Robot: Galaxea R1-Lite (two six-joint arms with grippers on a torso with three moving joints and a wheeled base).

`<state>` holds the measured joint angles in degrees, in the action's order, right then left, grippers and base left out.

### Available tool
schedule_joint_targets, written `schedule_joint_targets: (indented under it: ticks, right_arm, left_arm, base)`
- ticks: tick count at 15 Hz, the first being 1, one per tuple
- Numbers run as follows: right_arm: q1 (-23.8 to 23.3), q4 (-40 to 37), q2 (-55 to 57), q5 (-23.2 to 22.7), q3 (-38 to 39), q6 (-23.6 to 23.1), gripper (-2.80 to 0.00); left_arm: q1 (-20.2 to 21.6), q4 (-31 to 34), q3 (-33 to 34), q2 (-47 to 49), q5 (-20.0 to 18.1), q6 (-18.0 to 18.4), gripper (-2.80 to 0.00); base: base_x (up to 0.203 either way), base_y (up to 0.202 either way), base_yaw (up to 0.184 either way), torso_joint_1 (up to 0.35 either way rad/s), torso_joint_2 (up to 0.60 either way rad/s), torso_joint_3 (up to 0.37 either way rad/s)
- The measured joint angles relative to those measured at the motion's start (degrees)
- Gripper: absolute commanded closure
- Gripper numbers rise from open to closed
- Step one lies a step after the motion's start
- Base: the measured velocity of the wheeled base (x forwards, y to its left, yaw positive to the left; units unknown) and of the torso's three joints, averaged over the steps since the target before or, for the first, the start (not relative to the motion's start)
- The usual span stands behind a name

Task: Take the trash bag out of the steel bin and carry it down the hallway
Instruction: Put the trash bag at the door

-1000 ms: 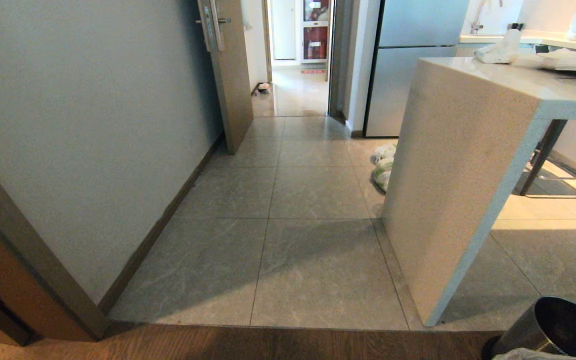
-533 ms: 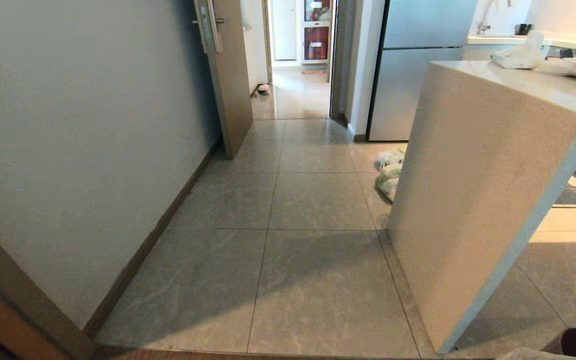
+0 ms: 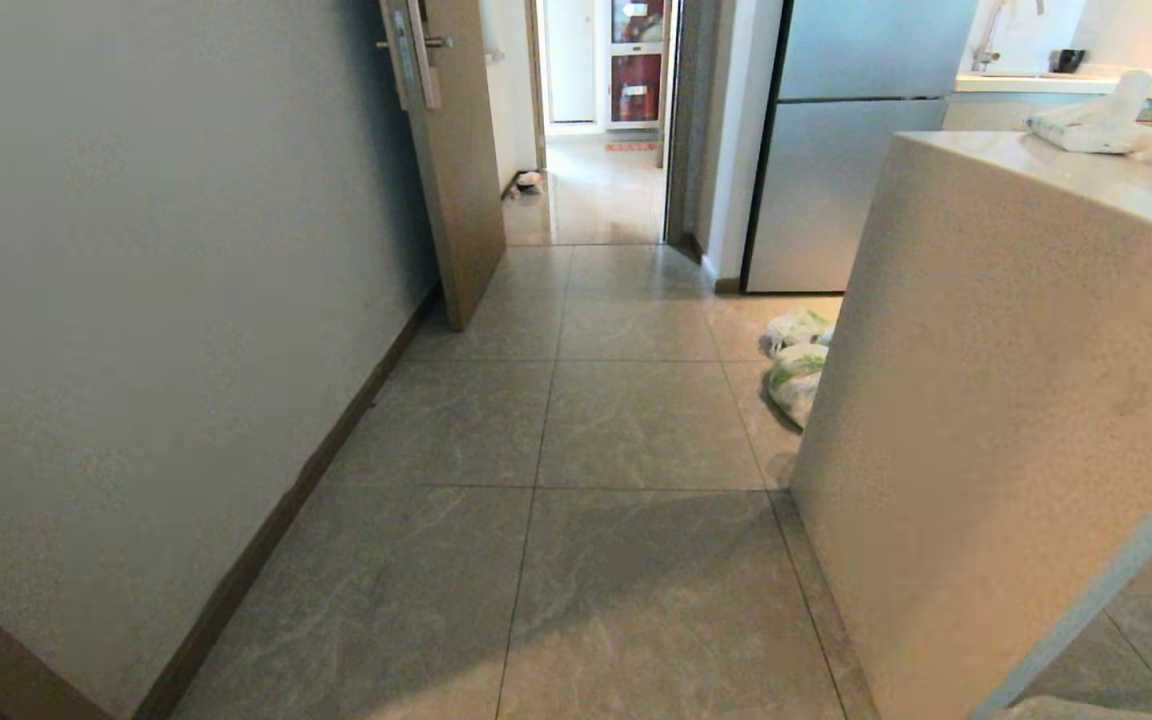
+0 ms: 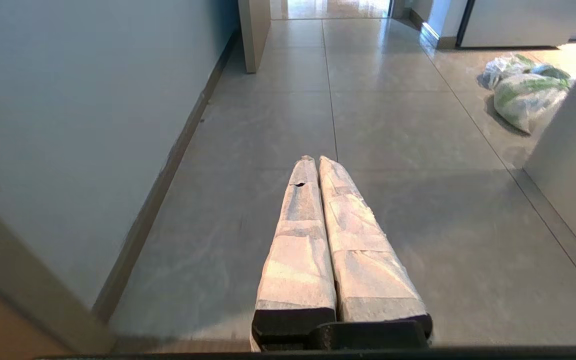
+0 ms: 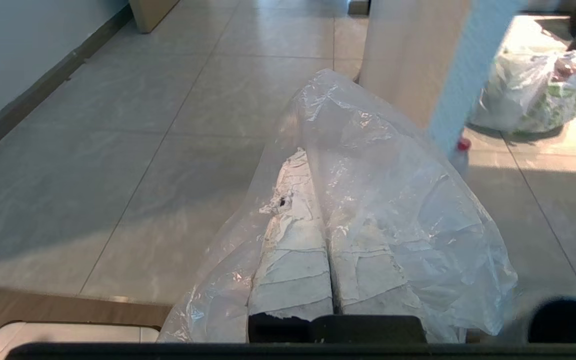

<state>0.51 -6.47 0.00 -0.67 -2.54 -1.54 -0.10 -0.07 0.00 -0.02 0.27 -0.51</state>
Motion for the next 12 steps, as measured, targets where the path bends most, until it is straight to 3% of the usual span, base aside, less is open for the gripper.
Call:
schedule_joint_targets:
  ticks: [12]
  right_arm:
    - [0.0,0.02,0.0,-0.01,-0.02,0.0,0.0]
  left_arm:
    - [0.0,0.0,0.0,0.0,-0.02,0.0,0.0]
  base:
    - [0.191,0.0,0.001,0.004,0.0,0.003]
